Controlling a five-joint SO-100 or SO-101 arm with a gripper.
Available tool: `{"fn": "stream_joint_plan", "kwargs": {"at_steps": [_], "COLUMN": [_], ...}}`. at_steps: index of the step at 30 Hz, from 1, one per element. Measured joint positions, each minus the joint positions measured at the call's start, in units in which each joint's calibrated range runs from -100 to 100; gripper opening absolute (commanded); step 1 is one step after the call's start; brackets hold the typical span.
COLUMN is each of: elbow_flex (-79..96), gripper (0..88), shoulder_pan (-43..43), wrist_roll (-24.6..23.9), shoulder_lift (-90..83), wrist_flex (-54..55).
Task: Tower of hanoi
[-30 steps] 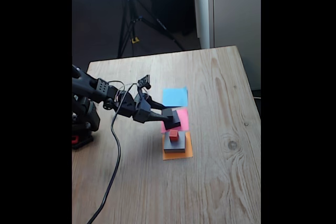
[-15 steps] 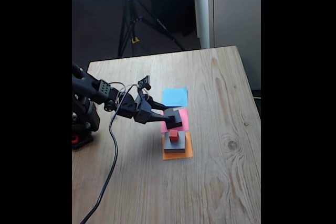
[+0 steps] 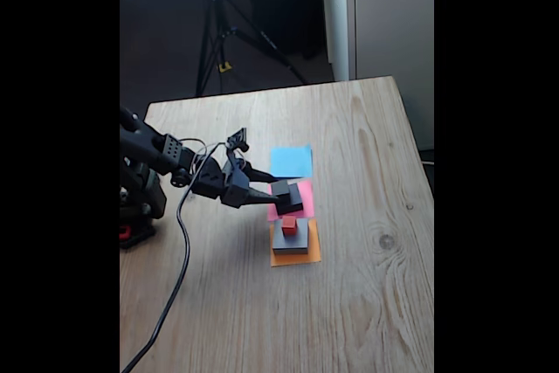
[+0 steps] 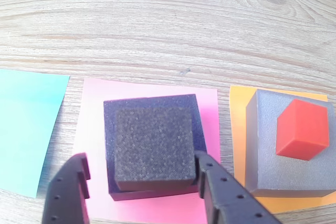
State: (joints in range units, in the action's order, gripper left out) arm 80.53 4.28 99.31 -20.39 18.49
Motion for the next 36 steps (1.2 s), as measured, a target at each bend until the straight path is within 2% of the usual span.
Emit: {"fn": "stream_joint_plan", "kwargs": {"at_steps": [10, 14, 18, 23, 32, 36], "elbow_flex": [0.0, -2.9, -10.0, -21.4, -37.3, -47.5], "gripper": [24.5, 24.2, 11.4, 0.4, 0.2, 0.2], "shoulder_pan": [-0.8, -0.9, -0.9, -0.8, 5.1, 11.0], "wrist_roll": [0.0, 0.0, 0.0, 0.0, 0.0, 0.0], "shoulder_lift": [-4.0, -8.4, -14.0, -20.9, -25.9, -26.1], "wrist_flex": [-0.2, -6.1, -19.4, -42.8, -74.1, -87.7]}}
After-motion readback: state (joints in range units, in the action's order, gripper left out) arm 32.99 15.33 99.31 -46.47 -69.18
